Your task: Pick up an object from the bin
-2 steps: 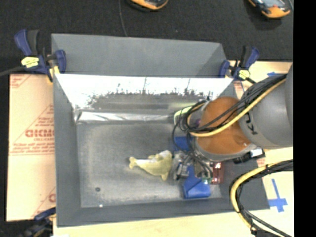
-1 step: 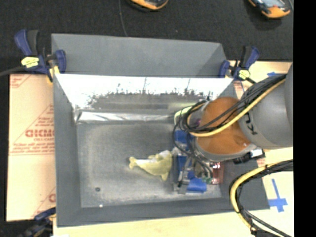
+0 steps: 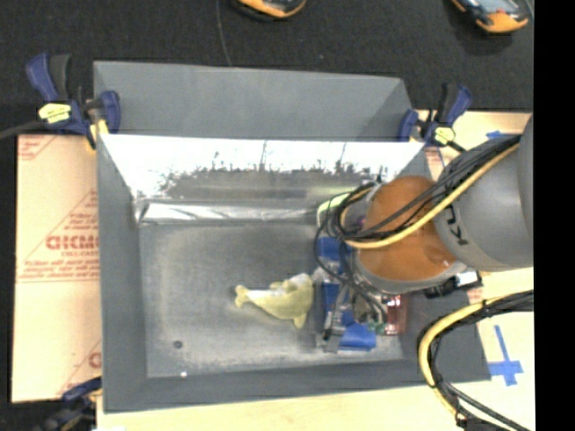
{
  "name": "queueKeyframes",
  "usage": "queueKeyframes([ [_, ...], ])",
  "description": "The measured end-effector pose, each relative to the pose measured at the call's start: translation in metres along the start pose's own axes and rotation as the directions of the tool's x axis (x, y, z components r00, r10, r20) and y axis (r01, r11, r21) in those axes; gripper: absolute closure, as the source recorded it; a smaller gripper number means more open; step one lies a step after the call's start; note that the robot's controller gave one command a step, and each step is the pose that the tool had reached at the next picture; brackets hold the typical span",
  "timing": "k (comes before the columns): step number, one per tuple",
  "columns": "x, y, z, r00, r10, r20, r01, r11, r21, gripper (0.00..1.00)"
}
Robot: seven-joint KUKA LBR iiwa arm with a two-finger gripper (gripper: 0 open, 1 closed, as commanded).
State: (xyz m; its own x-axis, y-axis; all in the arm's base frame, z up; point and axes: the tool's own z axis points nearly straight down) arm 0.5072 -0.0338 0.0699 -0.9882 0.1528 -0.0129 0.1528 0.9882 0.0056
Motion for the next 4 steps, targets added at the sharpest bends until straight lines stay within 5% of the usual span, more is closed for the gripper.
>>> queueKeyframes([
  [1,-0.059,0.037,0.000,1.000,-0.026,0.001,0.026,1.000,0.000,0.00],
  [2,-0.086,0.058,-0.007,0.999,-0.048,-0.003,0.048,0.999,0.001,0.00],
  [3,-0.050,0.097,-0.004,0.998,-0.055,0.001,0.055,0.998,0.001,0.00],
  [4,-0.025,0.069,0.000,1.000,0.000,0.004,0.000,1.000,0.002,1.00],
])
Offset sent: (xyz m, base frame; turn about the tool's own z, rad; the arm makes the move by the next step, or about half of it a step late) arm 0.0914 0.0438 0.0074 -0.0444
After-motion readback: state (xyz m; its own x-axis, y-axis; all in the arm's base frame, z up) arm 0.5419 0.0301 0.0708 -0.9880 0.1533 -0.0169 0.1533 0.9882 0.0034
